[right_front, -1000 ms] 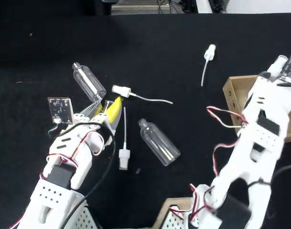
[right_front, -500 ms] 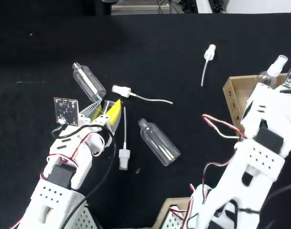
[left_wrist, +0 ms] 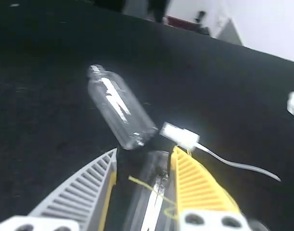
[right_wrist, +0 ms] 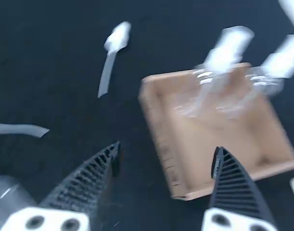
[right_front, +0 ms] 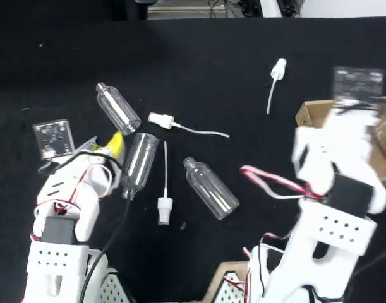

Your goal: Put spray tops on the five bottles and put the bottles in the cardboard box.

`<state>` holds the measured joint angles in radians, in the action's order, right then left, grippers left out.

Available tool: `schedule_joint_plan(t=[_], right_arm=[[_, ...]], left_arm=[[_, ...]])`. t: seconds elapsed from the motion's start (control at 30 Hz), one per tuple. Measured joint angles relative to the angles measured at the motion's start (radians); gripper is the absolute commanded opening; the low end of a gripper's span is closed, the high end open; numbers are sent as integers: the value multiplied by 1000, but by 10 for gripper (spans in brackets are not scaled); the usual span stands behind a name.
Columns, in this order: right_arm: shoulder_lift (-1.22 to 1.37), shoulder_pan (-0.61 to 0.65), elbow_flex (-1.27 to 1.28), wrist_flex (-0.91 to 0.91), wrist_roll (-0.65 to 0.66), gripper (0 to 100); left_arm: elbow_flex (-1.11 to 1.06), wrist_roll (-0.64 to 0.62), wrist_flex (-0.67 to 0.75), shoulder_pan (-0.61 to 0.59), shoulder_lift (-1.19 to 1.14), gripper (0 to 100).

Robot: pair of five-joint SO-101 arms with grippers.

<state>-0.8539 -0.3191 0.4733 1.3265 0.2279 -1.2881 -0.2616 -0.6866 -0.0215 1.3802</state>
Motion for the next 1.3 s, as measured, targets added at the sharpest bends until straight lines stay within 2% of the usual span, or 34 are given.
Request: schedule_joint_plan(t=[0.13,0.27,0.37,0.47,0.63,0.77,1.07,1.13,1.23,1.3], right_arm=[[0,229,2,89,5,258],[74,485,78,103,5,261],[158,643,153,63,5,262],[238,744,210,-20,5,263],[344,783,302,-176,3,297],[419,796,315,-229,3,296],[651,741,321,-338,123,290],[689,735,321,-339,146,209],[706,724,321,-345,157,2],[706,715,321,-351,160,45]], left_arm=[[2,-2,-6,-68,0,170],[2,-3,-6,-106,0,170],[-2,-18,0,-117,0,170],[-29,-41,21,-115,0,170],[-37,-44,34,-115,0,170],[-37,-44,34,-115,0,170],[-37,-44,34,-115,0,170],[-37,-44,34,-115,0,170],[-37,-44,34,-115,0,170],[-37,-44,34,-115,0,170]])
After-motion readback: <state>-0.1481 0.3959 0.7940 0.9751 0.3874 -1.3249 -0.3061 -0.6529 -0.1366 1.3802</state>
